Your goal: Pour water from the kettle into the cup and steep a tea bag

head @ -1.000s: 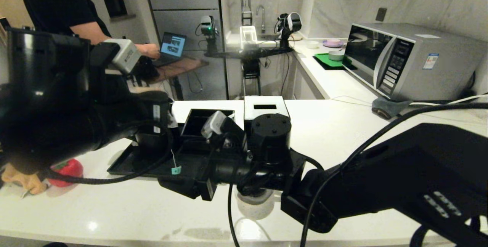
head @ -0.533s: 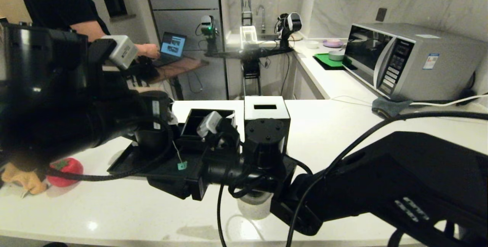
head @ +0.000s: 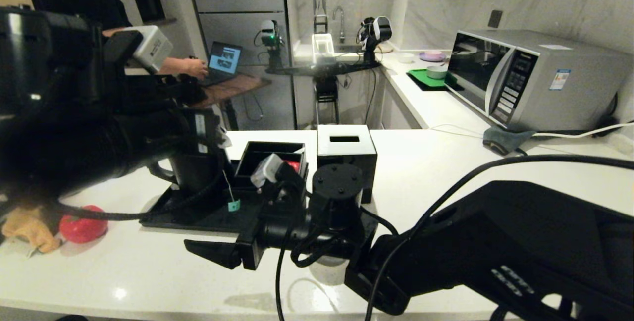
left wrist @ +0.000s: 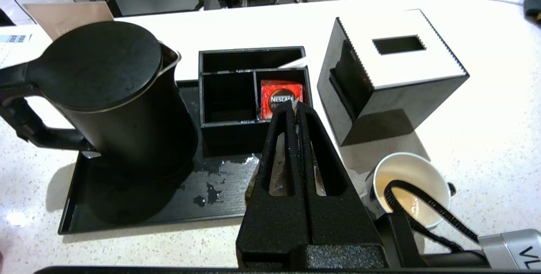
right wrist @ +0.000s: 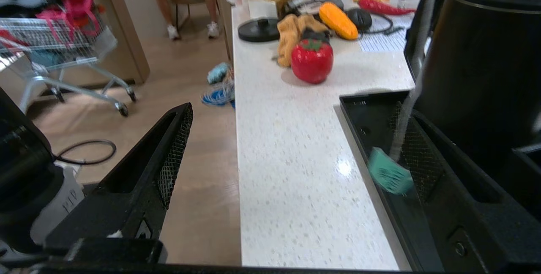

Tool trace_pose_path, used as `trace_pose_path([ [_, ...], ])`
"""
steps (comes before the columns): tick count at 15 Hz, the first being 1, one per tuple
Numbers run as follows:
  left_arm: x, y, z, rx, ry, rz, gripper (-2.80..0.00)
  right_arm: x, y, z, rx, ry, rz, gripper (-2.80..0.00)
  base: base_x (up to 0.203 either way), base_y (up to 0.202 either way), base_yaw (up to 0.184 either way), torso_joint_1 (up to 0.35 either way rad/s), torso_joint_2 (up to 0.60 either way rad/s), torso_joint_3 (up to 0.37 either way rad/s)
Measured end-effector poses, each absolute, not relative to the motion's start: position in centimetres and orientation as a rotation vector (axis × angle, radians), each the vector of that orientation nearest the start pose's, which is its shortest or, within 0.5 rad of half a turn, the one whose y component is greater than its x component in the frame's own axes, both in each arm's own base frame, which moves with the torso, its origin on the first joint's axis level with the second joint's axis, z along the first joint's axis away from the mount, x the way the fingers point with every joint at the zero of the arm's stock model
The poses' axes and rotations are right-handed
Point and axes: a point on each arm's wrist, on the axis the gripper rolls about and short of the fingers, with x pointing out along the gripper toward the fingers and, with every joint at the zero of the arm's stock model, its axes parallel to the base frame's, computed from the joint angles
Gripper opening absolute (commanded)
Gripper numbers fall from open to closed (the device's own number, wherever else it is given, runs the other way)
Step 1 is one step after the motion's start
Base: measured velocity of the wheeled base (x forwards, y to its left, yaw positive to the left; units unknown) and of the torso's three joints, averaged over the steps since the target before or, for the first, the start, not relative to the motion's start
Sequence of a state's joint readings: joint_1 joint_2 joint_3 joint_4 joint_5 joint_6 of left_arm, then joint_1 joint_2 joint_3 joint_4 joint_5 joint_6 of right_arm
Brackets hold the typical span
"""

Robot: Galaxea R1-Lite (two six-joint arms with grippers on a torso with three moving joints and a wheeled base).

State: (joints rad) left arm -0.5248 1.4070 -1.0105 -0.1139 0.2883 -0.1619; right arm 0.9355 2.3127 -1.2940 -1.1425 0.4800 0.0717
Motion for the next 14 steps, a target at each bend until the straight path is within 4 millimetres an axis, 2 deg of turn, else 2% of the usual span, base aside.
trace_pose_path([
  [14,20.71,-12.05,27.51,-0.051,0.262,-0.242,-2.8,26.54,37.75,12.19,0.131,-0.106,1.421,0.0,0.0,0.0,0.0,0.0,0.0,0.0],
])
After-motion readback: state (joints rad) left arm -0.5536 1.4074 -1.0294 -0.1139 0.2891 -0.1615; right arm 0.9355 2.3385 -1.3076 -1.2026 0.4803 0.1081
